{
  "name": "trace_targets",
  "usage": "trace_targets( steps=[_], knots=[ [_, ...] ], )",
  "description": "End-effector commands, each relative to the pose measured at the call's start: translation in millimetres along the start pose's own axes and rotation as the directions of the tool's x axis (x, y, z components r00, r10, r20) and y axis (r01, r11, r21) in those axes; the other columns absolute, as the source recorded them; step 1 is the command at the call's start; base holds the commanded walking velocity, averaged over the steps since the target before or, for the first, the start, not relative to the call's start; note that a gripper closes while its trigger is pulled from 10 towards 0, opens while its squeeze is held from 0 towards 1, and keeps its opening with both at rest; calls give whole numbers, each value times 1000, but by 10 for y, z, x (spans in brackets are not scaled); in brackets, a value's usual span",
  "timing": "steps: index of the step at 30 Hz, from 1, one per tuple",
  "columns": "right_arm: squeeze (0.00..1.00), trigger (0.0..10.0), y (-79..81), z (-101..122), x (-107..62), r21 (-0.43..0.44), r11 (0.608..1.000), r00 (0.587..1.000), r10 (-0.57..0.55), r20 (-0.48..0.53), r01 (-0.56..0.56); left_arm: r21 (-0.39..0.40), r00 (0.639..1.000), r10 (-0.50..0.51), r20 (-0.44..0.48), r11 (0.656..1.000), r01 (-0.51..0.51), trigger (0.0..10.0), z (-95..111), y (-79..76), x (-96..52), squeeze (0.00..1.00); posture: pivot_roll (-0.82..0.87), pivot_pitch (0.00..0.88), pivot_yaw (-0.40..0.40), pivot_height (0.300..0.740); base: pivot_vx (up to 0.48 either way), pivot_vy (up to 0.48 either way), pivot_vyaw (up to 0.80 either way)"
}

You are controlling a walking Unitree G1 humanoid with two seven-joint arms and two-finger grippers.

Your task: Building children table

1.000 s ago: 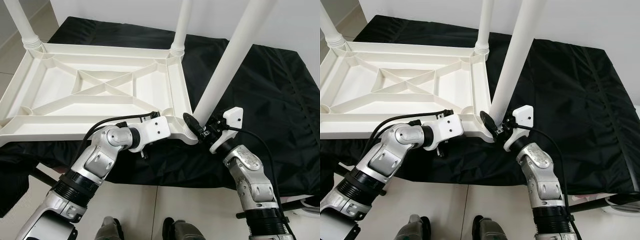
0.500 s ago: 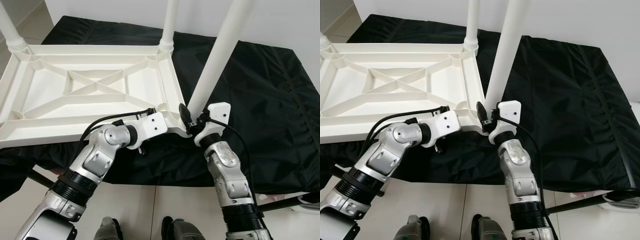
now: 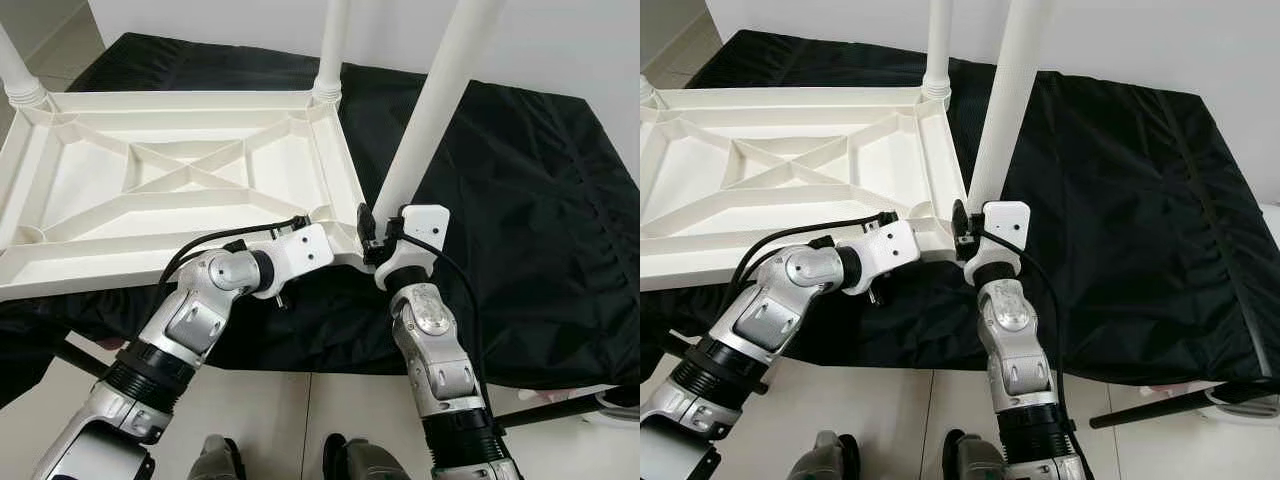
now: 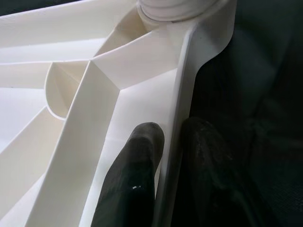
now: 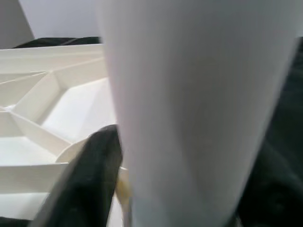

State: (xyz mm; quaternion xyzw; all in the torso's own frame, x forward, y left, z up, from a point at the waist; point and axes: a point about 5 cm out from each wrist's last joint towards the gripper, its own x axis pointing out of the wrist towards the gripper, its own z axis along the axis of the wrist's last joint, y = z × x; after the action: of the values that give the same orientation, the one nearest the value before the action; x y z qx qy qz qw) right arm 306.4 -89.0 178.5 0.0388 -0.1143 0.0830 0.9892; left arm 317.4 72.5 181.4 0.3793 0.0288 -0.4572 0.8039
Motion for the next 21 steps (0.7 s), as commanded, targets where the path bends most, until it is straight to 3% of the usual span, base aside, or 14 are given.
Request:
trace_targets(
  steps=[1, 6, 12, 13, 14, 21],
  knots=[
    [1000, 10000, 7, -83, -56, 15, 999, 999, 29, -38, -28, 55, 996, -13, 84, 998, 8, 10000, 200, -54, 36, 0, -26, 176, -69, 740, 0, 0, 0],
    [1000, 10000, -46, -54, -108, 22, 999, 1000, 24, -14, -24, 53, 996, -14, 83, 999, 10, 10000, 196, -62, 41, 0, -28, 175, -69, 740, 0, 0, 0],
    [1000, 10000, -157, 18, -225, -41, 999, 999, 16, 48, -14, 48, 996, -21, 85, 999, 17, 10000, 188, -72, 38, 0, -32, 172, -66, 740, 0, 0, 0],
    [8, 10000, -173, 36, -252, -51, 999, 998, 22, 62, -19, 44, 996, -22, 85, 999, 18, 10000, 185, -74, 35, 0, -35, 171, -64, 740, 0, 0, 0],
    [0, 10000, -215, 75, -303, -57, 998, 995, 26, 96, -20, 30, 996, -24, 89, 999, 21, 10000, 184, -71, 34, 1000, -36, 170, -61, 740, 0, 0, 0],
    [0, 10000, -333, 212, -474, -46, 997, 978, 69, 195, -61, 15, 994, -32, 103, 999, 31, 10000, 205, -51, 29, 1000, -43, 167, -54, 740, 0, 0, 0]
  ],
)
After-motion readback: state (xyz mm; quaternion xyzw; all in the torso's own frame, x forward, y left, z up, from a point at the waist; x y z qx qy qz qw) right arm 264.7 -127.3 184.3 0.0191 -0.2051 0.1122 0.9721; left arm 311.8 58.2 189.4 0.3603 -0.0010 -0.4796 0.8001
